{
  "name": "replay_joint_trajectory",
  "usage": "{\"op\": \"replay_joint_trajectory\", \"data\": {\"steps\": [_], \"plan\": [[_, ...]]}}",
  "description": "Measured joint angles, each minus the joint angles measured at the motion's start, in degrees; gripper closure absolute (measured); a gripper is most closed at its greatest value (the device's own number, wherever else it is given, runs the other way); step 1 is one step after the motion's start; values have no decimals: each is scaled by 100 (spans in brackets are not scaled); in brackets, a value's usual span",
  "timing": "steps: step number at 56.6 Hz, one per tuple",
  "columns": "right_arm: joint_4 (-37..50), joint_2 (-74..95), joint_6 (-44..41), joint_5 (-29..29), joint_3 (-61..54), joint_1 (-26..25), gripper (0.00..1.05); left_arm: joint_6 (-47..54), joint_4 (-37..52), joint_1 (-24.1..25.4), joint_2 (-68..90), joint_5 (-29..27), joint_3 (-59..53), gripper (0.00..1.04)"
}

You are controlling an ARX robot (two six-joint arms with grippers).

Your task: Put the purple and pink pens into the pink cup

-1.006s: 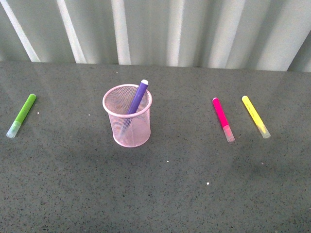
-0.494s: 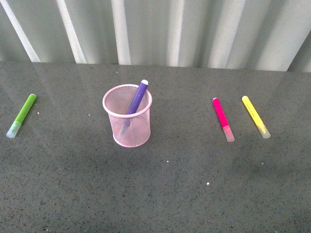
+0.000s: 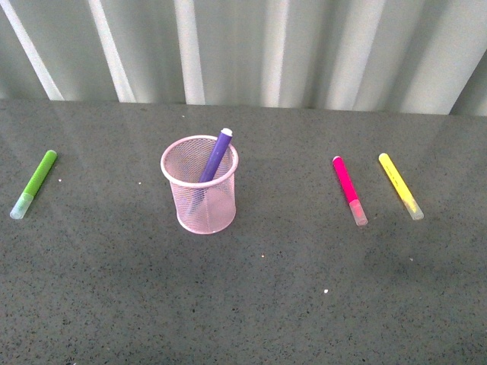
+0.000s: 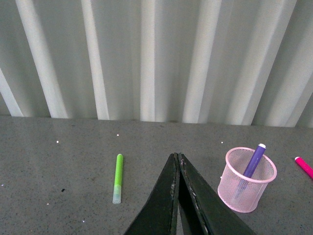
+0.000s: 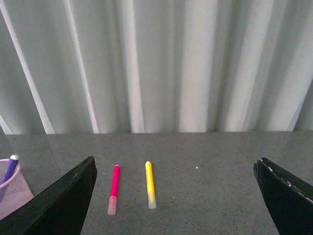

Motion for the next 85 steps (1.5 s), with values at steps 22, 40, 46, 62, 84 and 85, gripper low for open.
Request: {"op": "replay_joint_trajectory", "data": {"steps": [22, 40, 46, 62, 84, 85], "plan": [[0, 0, 0, 0, 0, 0, 7, -2, 0, 0, -2, 0, 0, 44], [732, 3958, -59, 667, 994, 315, 7, 13, 0, 0, -2, 2, 0, 7], [1191, 5160, -404, 369, 1311, 409, 7, 13, 0, 0, -4, 2, 0, 7], [603, 7368, -232, -313, 2673, 494, 7, 13, 0, 0, -4, -2, 0, 7], [122, 9739, 621, -109, 4870, 496, 7, 13, 0, 0, -4, 0, 0, 7], [125, 9862, 634, -96, 4962, 511, 7, 13, 0, 0, -4, 0, 0, 7]]}}
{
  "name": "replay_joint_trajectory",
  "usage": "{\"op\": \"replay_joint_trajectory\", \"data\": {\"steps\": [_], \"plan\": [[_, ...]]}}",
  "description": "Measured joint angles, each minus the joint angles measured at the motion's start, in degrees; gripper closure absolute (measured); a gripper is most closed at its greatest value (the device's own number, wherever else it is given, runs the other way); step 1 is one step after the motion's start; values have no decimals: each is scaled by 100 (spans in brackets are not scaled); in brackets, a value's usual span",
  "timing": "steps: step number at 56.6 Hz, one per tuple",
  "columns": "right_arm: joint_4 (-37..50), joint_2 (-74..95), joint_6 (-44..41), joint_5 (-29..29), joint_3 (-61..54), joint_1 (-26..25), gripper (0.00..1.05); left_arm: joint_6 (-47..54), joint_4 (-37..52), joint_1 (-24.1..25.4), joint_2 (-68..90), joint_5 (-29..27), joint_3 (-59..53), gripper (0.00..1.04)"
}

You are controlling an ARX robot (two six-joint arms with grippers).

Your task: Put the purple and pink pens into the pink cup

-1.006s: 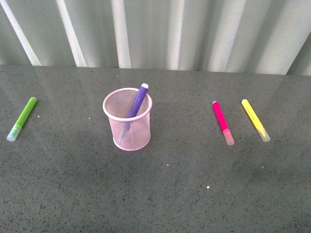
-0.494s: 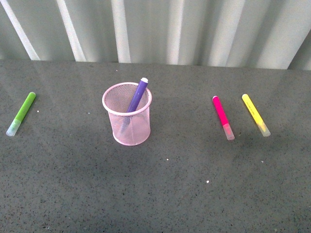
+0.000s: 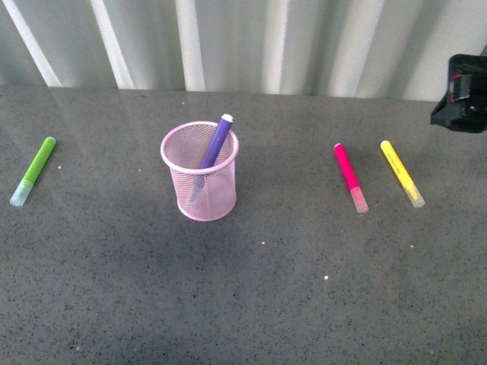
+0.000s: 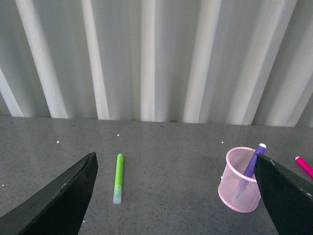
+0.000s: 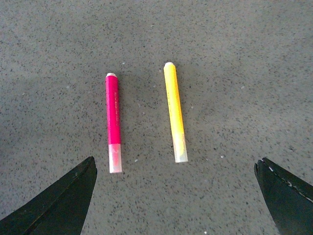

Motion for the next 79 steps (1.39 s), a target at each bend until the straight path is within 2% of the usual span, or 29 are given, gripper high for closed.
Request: {"op": "replay_joint_trajectory", "data": {"steps": [33, 79], "plan": [[-186, 2227, 273, -39, 1537, 249, 7, 0, 0, 0, 0, 2, 0, 7], [-745, 3674, 138, -105, 3226, 560, 7, 0, 0, 0, 0, 0, 0, 7]]}}
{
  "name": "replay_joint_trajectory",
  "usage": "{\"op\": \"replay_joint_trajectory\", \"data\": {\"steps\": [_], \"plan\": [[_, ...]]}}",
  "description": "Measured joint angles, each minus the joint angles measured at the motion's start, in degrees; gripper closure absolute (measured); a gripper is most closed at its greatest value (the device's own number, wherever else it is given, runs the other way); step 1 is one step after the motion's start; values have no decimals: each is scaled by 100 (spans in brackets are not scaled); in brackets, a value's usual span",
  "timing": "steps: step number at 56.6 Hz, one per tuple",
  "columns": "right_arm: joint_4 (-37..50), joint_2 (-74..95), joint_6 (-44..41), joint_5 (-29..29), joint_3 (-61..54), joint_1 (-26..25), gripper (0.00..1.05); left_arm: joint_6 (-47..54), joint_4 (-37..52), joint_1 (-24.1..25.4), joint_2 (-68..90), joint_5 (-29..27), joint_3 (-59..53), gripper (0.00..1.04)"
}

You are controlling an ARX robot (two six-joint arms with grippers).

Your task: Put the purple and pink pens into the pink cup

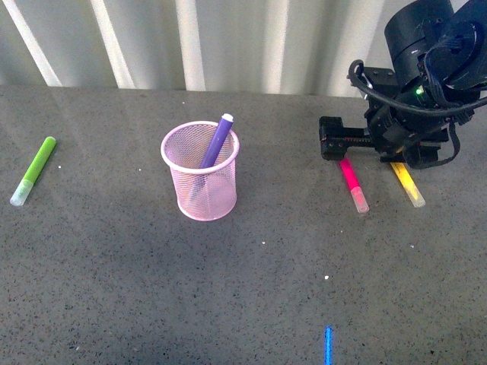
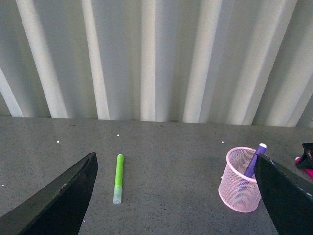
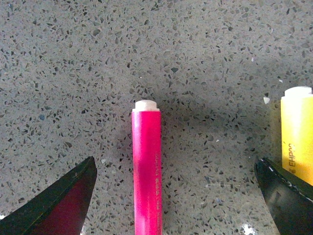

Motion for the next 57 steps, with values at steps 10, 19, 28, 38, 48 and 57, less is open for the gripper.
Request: {"op": "replay_joint_trajectory", "data": {"steps": [10, 19, 28, 38, 48, 57], "plan": [[-52, 168, -2, -26, 197, 57, 7, 0, 0, 0, 0, 2, 0, 7], [13, 212, 4, -138, 249, 111, 8, 0, 0, 0, 0, 0, 0, 7], [129, 245, 26, -323, 256, 162, 31, 0, 0, 0, 0, 2, 0, 7], [216, 269, 90, -623, 249, 223, 55, 0, 0, 0, 0, 2, 0, 7], [321, 271, 170, -710, 168, 271, 80, 0, 0, 0, 0, 2, 0, 7], [444, 225, 264, -752, 46, 249, 93, 0, 0, 0, 0, 2, 0, 7]]}}
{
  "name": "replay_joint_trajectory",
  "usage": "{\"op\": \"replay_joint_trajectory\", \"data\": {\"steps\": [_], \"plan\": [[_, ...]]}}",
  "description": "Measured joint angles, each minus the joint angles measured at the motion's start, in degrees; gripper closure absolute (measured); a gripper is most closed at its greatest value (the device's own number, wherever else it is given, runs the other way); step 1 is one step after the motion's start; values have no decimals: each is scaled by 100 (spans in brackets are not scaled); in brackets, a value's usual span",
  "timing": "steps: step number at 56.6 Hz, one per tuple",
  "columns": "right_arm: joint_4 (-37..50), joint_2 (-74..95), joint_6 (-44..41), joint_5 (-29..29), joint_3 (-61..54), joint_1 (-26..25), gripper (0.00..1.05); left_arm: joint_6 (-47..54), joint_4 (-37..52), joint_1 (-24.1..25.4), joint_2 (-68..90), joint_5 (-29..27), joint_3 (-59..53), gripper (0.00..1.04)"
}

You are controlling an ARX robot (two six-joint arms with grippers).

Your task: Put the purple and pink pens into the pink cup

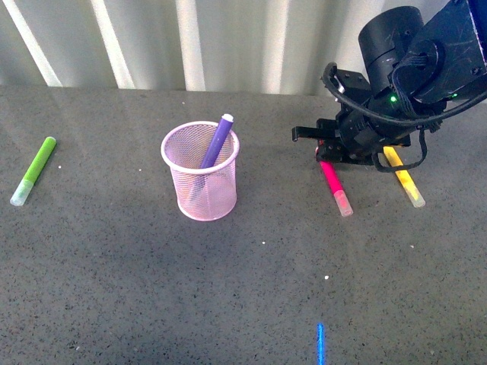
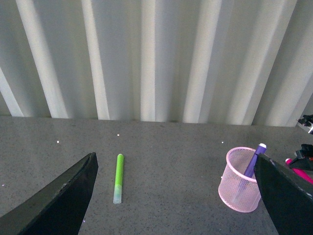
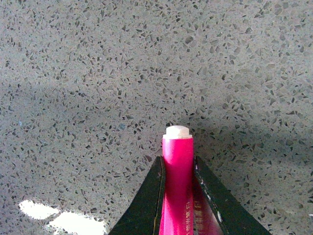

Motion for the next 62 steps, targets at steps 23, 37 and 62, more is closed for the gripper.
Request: {"op": "replay_joint_trajectory", "data": {"steps": [23, 37, 62], "plan": [[310, -490, -46, 328, -522, -146, 94, 0, 0, 0, 0, 0, 0, 7], [2479, -1458, -1285, 831, -1425, 109, 94, 0, 0, 0, 0, -2, 0, 7], [5174, -2212, -2131, -188, -2225, 1600, 94, 0, 0, 0, 0, -2, 0, 7]]}}
